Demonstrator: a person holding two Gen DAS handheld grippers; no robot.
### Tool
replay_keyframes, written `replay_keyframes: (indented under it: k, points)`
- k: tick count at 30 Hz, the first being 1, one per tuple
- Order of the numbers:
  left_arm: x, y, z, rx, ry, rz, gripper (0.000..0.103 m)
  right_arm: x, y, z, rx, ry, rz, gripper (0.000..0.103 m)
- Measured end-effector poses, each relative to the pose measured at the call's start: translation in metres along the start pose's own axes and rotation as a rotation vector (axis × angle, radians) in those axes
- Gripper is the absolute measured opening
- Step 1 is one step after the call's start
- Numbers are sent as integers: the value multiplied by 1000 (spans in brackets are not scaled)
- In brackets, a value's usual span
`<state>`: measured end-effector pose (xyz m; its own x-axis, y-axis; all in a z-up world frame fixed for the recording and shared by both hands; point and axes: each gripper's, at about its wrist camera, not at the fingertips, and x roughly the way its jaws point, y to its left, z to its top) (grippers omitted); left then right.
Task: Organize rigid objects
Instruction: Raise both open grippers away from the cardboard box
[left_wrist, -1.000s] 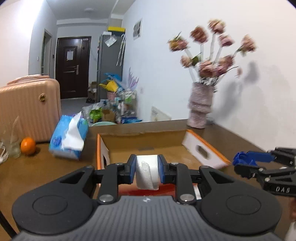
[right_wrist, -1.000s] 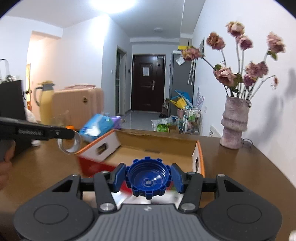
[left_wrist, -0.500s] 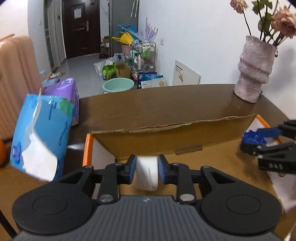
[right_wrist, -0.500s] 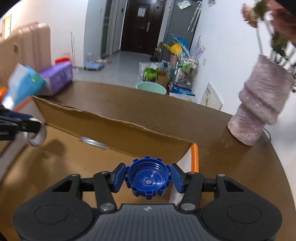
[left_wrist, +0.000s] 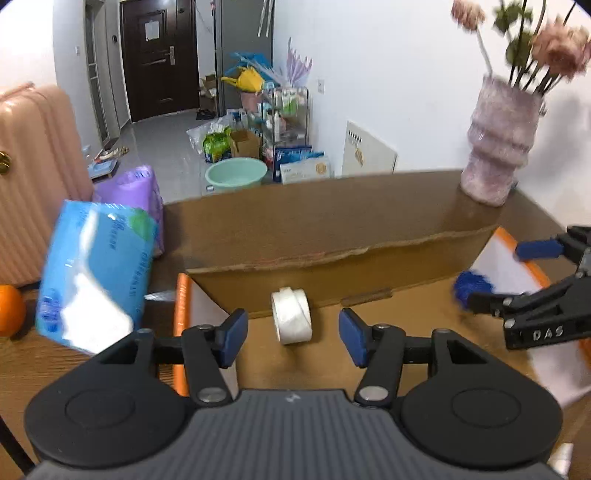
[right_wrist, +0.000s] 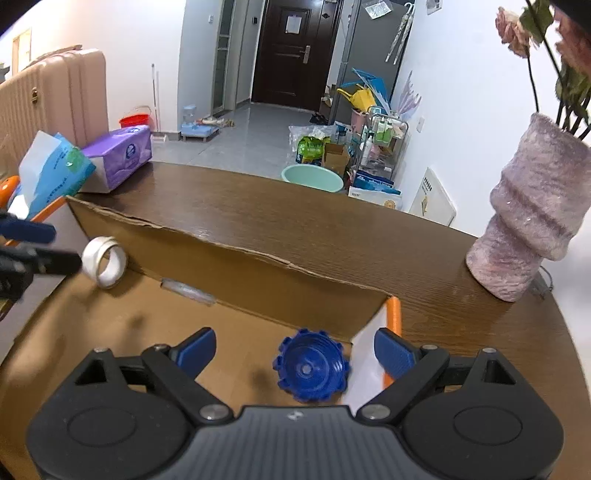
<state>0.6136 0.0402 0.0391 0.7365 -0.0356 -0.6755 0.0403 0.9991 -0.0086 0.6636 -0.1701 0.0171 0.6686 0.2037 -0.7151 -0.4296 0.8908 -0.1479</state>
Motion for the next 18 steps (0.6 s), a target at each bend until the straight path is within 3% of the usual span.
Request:
replay_keyframes:
  k: [3, 9, 14, 18]
  points:
    - [-44, -2, 3, 21, -60, 7, 74, -40, 2, 5, -14, -45, -38, 93]
    - [-131, -12, -6, 65, -156, 20, 84, -125, 4, 2, 34, -127, -33, 96]
    - [-188, -15, -19, 61, -227, 49, 89, -179, 15, -19, 45, -196, 4, 97]
    - [-218, -18, -43, 34, -315, 61, 98, -212, 32, -45, 29, -307, -29, 103]
